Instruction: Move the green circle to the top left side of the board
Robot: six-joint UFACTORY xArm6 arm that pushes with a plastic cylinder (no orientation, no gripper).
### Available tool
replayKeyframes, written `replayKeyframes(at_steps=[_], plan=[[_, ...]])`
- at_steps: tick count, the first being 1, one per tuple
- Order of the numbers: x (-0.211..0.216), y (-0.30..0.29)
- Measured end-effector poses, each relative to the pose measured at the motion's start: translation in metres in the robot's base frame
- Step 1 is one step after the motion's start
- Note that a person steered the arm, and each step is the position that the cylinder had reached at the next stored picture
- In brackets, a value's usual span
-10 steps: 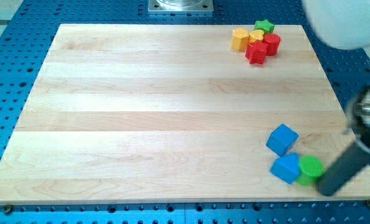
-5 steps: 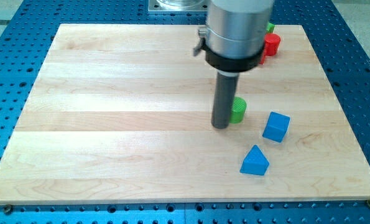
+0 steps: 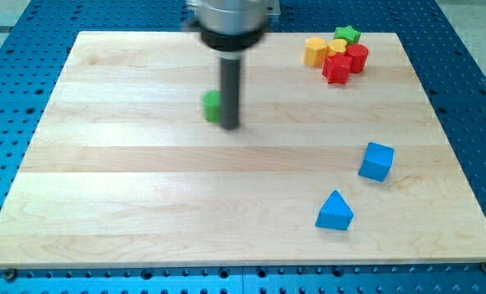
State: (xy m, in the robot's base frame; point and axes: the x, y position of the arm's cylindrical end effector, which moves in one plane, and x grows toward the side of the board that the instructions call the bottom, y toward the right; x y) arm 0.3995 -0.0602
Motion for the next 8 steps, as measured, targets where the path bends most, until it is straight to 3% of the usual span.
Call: replayKeyframes(at_steps=[1, 2, 3, 4, 5, 6, 7, 8], plan=[[-0.036, -0.104], [-0.036, -0.111], [0.005, -0.093], [0.008, -0.039], [-0.07, -0.066], [-0.116, -0.087], [-0.113, -0.033], [-0.153, -0.063]])
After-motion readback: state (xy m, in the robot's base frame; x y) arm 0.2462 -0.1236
